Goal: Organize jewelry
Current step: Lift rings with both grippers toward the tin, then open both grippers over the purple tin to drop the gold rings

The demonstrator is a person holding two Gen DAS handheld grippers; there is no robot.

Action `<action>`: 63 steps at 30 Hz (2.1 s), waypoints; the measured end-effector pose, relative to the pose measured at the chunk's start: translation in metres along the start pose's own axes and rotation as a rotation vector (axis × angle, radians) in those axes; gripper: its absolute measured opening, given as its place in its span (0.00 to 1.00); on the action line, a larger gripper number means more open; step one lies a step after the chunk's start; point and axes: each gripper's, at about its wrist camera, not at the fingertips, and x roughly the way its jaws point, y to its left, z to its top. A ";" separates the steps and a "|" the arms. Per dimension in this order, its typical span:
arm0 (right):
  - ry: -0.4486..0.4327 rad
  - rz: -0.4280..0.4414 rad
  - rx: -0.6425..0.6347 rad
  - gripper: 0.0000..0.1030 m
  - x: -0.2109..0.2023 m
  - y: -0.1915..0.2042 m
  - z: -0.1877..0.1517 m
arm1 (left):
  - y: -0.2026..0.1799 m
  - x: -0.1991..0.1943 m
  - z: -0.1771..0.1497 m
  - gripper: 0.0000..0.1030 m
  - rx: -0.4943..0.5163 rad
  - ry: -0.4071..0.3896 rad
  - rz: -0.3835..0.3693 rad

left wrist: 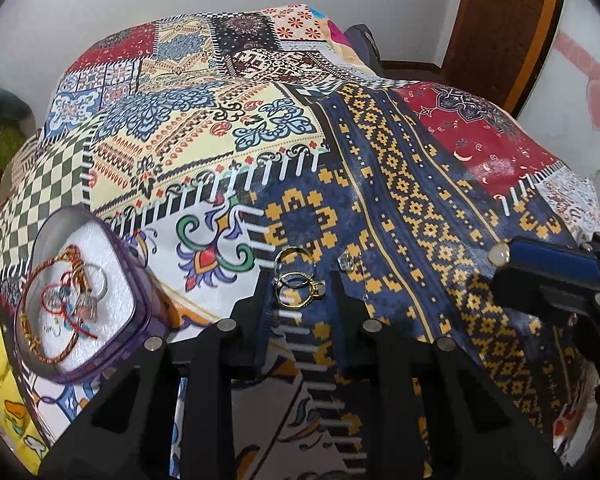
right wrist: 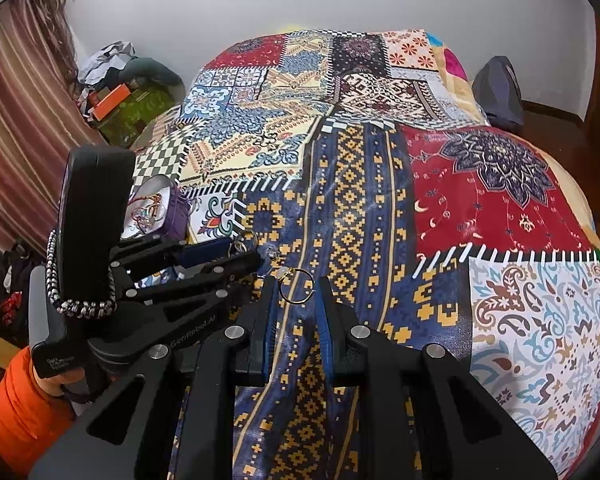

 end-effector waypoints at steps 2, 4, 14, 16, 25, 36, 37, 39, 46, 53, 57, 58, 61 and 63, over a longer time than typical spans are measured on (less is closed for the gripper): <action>-0.004 0.000 -0.004 0.16 -0.001 0.000 0.002 | 0.003 -0.005 -0.003 0.24 -0.012 -0.002 -0.006; -0.008 0.000 -0.007 0.16 -0.002 0.003 0.004 | 0.007 -0.014 -0.009 0.24 -0.023 -0.012 -0.012; -0.039 0.016 -0.039 0.16 -0.004 0.022 0.018 | 0.033 -0.065 -0.018 0.24 -0.092 -0.108 0.015; -0.045 0.022 -0.049 0.16 -0.004 0.028 0.021 | 0.040 -0.073 -0.017 0.24 -0.104 -0.126 0.027; -0.077 0.055 -0.108 0.16 -0.003 0.059 0.037 | 0.073 -0.113 -0.018 0.24 -0.159 -0.215 0.087; -0.091 0.096 -0.166 0.16 0.010 0.092 0.053 | 0.105 -0.139 -0.020 0.24 -0.212 -0.298 0.147; -0.091 0.097 -0.172 0.16 0.012 0.096 0.054 | 0.109 -0.138 -0.021 0.24 -0.217 -0.300 0.150; -0.084 0.106 -0.179 0.16 0.017 0.101 0.055 | 0.114 -0.136 -0.023 0.24 -0.223 -0.298 0.155; -0.053 0.133 -0.214 0.16 0.038 0.119 0.057 | 0.127 -0.115 -0.034 0.24 -0.250 -0.257 0.155; -0.002 0.139 -0.217 0.16 0.063 0.122 0.053 | 0.132 -0.092 -0.042 0.24 -0.258 -0.209 0.134; 0.037 0.140 -0.210 0.16 0.078 0.120 0.050 | 0.133 -0.083 -0.042 0.24 -0.257 -0.201 0.132; 0.041 0.140 -0.212 0.16 0.079 0.120 0.049 | 0.133 -0.083 -0.042 0.24 -0.256 -0.201 0.134; 0.047 0.136 -0.224 0.16 0.082 0.121 0.048 | 0.136 -0.082 -0.041 0.24 -0.265 -0.207 0.121; 0.050 0.138 -0.229 0.16 0.083 0.121 0.048 | 0.138 -0.082 -0.040 0.24 -0.274 -0.210 0.110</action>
